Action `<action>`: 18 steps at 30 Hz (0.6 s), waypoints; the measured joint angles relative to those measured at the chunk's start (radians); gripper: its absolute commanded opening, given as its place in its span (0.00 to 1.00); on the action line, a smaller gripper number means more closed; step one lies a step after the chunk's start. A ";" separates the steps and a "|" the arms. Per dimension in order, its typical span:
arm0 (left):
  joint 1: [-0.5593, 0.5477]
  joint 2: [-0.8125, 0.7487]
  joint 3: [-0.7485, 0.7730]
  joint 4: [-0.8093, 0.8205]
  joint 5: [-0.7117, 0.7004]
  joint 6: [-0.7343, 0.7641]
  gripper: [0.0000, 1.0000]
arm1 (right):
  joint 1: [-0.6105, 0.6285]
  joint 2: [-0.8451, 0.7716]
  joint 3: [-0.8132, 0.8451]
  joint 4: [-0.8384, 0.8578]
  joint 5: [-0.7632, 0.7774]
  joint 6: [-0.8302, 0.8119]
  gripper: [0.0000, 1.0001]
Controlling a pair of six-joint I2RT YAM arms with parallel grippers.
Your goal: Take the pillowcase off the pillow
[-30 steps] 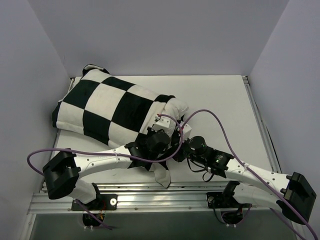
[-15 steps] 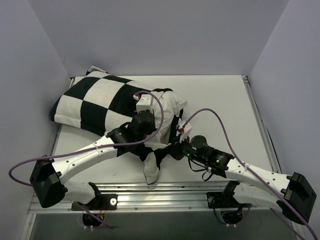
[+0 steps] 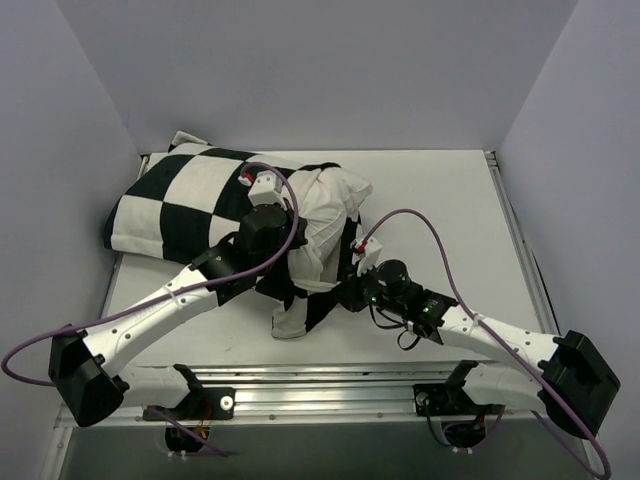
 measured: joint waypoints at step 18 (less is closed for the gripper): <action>0.108 -0.048 0.176 -0.236 0.140 -0.012 0.02 | -0.146 0.225 0.053 0.066 -0.175 0.068 0.00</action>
